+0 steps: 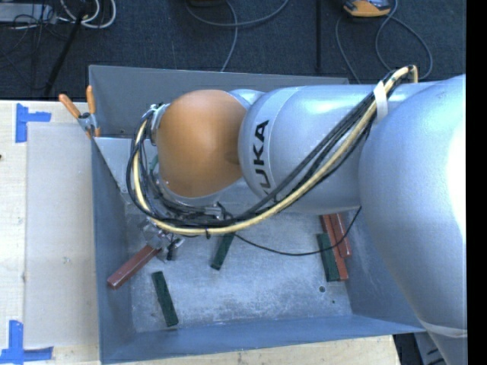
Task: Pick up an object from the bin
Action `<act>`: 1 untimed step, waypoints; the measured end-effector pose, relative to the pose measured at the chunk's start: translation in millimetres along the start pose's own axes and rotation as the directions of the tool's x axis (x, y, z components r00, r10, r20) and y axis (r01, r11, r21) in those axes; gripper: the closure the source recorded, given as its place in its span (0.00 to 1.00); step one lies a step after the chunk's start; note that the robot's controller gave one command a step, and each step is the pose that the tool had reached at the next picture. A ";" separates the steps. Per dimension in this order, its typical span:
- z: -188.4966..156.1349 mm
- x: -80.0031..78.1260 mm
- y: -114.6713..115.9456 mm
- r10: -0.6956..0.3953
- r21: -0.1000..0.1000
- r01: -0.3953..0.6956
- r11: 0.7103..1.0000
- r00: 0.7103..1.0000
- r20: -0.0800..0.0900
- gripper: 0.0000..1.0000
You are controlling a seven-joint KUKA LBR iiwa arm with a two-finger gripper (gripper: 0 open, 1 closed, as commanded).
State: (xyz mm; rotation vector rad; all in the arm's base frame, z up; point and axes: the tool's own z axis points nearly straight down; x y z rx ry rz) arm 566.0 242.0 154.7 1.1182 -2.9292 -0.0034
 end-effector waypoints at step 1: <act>-65.9 -4.2 -50.0 0.018 0.008 -0.018 1.000 1.000 0.014 1.00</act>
Offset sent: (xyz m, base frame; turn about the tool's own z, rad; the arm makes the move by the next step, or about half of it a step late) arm 0.0337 -0.0328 0.0618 0.0120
